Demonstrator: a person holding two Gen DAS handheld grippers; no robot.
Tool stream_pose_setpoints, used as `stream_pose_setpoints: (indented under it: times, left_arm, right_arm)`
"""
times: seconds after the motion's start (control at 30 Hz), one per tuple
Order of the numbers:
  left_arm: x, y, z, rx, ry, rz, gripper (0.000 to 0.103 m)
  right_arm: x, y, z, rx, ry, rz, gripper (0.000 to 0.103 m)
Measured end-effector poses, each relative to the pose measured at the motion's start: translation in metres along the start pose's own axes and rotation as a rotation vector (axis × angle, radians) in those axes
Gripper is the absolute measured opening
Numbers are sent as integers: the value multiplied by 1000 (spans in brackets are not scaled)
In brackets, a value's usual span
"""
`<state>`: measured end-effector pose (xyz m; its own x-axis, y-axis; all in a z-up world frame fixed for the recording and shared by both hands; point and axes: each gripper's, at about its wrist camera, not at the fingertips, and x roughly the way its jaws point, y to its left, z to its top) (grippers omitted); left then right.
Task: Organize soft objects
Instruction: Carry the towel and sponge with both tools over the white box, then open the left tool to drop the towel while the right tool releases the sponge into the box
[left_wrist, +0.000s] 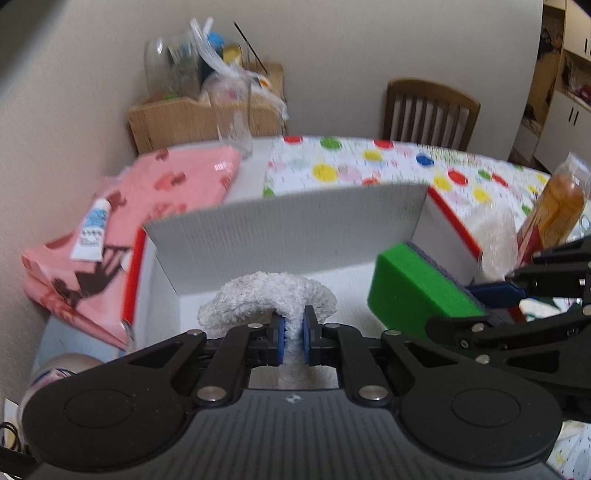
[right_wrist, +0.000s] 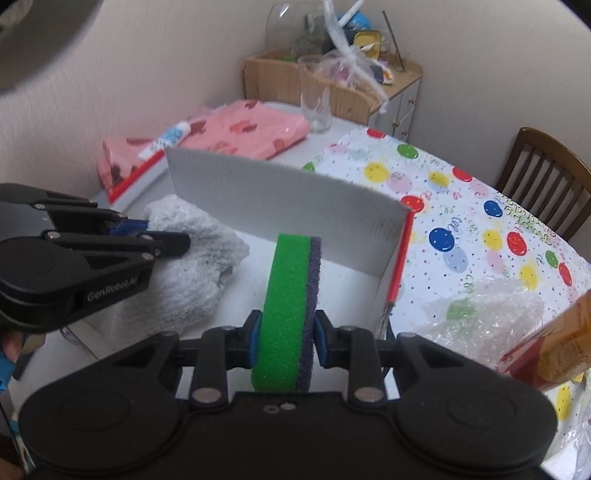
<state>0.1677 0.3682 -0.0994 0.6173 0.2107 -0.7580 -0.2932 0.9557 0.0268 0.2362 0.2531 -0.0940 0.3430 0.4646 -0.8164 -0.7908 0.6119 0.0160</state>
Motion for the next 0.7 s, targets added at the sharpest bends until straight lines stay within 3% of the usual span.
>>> stream_pose_setpoints:
  times: [0.47, 0.7]
  left_arm:
    - [31, 1, -15, -22, 126, -68, 9]
    - [34, 1, -17, -26, 154, -63, 9]
  right_arm:
    - [28, 16, -10, -91, 81, -19, 29]
    - [28, 21, -15, -137, 93, -30, 36]
